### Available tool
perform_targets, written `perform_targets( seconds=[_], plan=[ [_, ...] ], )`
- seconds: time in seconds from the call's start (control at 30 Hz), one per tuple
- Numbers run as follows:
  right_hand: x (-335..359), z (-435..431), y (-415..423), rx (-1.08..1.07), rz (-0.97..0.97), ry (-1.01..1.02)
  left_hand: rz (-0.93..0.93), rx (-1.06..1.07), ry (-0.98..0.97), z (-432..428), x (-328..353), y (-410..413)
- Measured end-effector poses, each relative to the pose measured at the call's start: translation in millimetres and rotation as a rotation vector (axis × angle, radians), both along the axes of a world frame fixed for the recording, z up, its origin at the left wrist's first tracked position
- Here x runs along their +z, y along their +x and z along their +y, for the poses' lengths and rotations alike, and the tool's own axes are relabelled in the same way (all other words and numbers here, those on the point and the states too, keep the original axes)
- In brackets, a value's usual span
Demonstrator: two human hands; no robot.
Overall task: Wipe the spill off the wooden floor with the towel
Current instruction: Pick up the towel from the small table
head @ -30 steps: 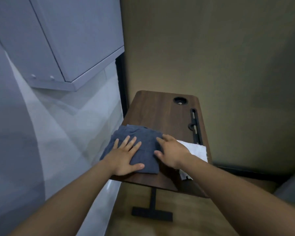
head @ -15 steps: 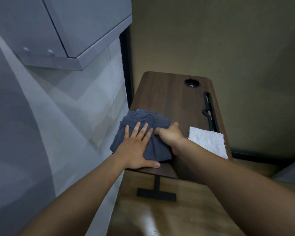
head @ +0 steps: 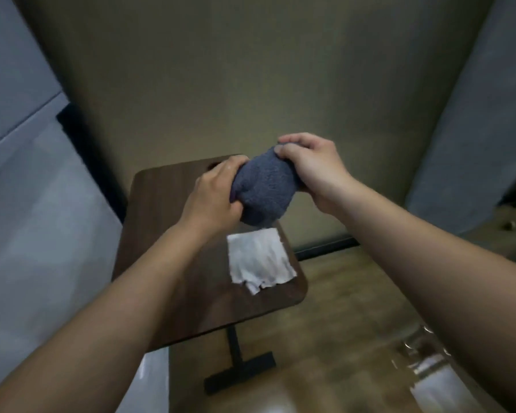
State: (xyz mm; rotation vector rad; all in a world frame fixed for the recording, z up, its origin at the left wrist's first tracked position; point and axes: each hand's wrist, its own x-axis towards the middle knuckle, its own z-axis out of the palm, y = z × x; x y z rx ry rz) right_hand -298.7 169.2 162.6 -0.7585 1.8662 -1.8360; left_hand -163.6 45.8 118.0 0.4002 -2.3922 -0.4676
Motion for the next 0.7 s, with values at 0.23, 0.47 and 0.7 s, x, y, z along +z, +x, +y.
perform_targets(
  seconds=[0.23, 0.47, 0.7],
  plan=[
    [-15, 251, -87, -0.562, 0.028, -0.038, -0.079, -0.533, 0.273, 205, 12, -163],
    [-74, 529, -71, -0.913, -0.151, -0.17, -0.323, -1.041, 0.502, 476, -36, -238],
    [-129, 751, 17, -1.348, -0.043, 0.168, -0.654, -1.411, 0.634, 726, -72, -215]
  ],
)
